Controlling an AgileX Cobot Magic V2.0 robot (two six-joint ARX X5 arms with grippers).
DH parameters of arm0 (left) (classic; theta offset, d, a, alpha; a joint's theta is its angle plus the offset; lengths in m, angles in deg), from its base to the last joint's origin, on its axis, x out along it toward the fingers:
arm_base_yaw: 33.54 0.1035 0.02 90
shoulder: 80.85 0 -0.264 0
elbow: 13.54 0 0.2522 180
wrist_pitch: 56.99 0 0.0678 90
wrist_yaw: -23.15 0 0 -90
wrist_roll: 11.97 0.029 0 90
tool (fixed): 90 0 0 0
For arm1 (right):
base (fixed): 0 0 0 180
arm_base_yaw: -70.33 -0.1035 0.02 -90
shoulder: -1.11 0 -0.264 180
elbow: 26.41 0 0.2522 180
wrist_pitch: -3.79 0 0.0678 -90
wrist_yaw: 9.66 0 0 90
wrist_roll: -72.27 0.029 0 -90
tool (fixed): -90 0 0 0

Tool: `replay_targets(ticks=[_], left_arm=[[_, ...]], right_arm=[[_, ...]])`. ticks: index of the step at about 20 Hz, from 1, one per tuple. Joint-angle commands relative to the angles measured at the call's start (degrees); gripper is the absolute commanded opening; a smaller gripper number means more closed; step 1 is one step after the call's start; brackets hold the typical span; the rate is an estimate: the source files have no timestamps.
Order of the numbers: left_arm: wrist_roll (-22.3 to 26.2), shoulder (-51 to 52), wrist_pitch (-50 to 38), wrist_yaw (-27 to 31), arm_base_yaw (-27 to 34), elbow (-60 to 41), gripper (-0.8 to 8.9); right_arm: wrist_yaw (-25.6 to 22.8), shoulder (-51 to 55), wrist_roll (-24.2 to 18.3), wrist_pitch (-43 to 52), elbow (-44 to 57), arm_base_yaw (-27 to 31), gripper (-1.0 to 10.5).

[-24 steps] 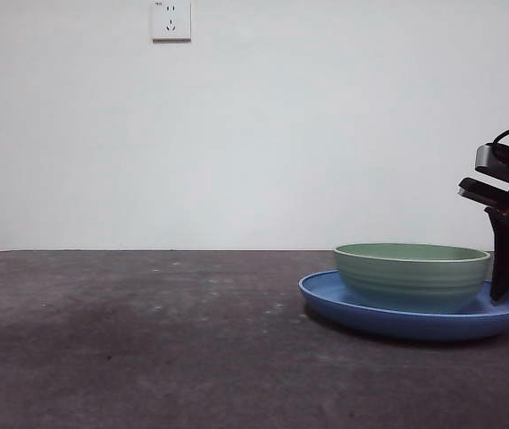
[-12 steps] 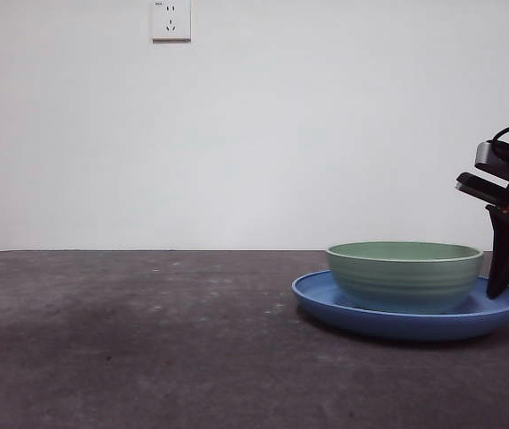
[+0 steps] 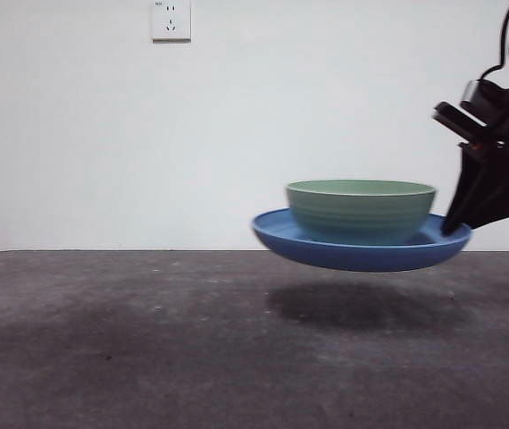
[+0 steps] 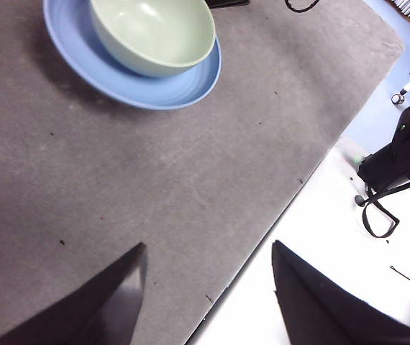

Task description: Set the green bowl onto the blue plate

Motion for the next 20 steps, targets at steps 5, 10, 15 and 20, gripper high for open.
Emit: replay_targets(ticks=[5, 10, 15, 20], left_arm=[[0.5, -0.3, -0.3, -0.3, -0.2, 0.5, 2.8], [0.5, -0.3, -0.3, -0.3, -0.2, 0.5, 2.8], [0.5, -0.3, -0.2, -0.3, -0.2, 0.5, 2.8], [0.5, -0.3, -0.1, -0.3, -0.2, 0.5, 2.8]], right_arm=[[-2.1, -0.9, 9.4, 8.2, -1.1, -10.0, 0.1], [-4.4, -4.9, 12.5, 11.7, -1.1, -15.4, 0.1], [-6.3, -9.9, 14.2, 15.6, -1.1, -18.1, 0.1], [-7.4, -13.8, 14.3, 16.4, -1.1, -18.3, 0.1]])
